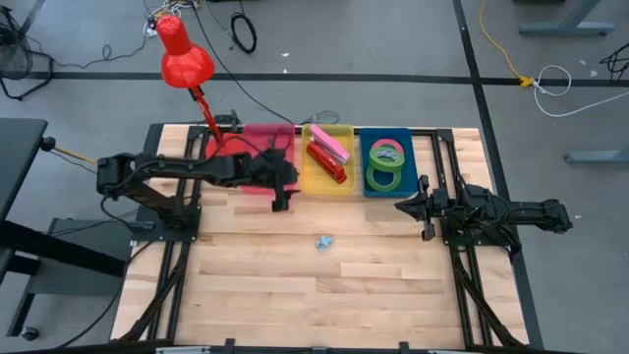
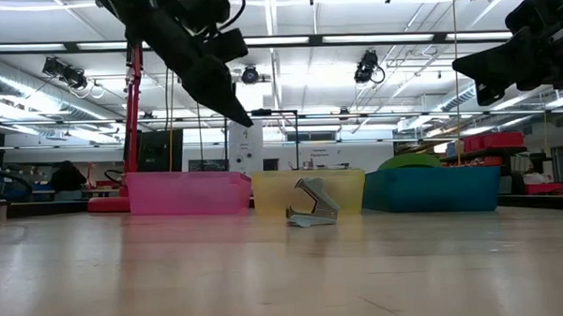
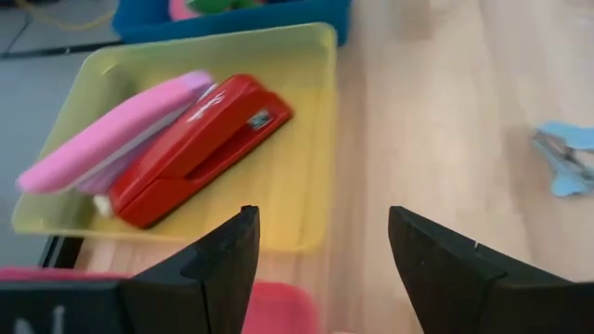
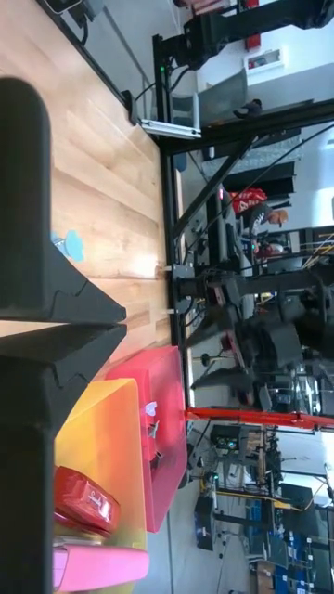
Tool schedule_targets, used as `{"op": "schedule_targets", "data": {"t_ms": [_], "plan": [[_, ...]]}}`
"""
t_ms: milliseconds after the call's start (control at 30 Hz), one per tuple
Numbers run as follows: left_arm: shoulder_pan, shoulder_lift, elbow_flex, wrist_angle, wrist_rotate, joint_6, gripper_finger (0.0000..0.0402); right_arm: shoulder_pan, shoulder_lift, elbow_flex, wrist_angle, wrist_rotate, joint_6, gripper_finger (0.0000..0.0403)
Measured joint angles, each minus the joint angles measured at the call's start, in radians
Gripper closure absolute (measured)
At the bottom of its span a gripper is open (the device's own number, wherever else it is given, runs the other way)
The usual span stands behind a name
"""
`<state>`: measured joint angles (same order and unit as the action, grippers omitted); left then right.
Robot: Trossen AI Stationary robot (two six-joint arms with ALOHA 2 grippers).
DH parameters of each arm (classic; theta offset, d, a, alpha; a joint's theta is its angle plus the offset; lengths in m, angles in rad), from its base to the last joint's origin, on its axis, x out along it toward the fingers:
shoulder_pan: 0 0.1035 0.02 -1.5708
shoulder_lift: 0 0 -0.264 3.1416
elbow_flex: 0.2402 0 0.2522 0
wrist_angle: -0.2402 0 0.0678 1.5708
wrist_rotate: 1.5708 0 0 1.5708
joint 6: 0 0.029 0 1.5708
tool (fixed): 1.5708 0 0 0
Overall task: Pick and place Stapler, Stapler remover, tape
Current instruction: Put the blue staple remover into the pink bin
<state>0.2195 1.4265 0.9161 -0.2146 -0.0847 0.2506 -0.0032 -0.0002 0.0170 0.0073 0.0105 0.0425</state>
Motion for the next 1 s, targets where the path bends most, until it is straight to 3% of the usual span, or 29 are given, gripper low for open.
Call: {"op": "schedule_targets", "data": {"t_ms": [167, 433, 600, 1000], "plan": [[-0.108, 0.0, 0.0, 0.005, -0.028, -0.016, 0.0161, 0.0, 0.0, 0.0, 0.0, 0.0, 0.0, 0.0387], [-0.261, 0.0, 0.0, 0.032, -0.158, -0.104, 0.0161, 0.0, 0.0, 0.0, 0.0, 0.0, 0.0, 0.0387], [-0.314, 0.014, 0.0, 0.041, -0.217, -0.159, 0.0161, 0.0, 0.0, 0.0, 0.0, 0.0, 0.0, 0.0387], [-0.38, 0.176, 0.0, 0.153, -0.222, -0.253, 0.0161, 0.0, 0.0, 0.0, 0.0, 0.0, 0.0, 0.0387]]}}
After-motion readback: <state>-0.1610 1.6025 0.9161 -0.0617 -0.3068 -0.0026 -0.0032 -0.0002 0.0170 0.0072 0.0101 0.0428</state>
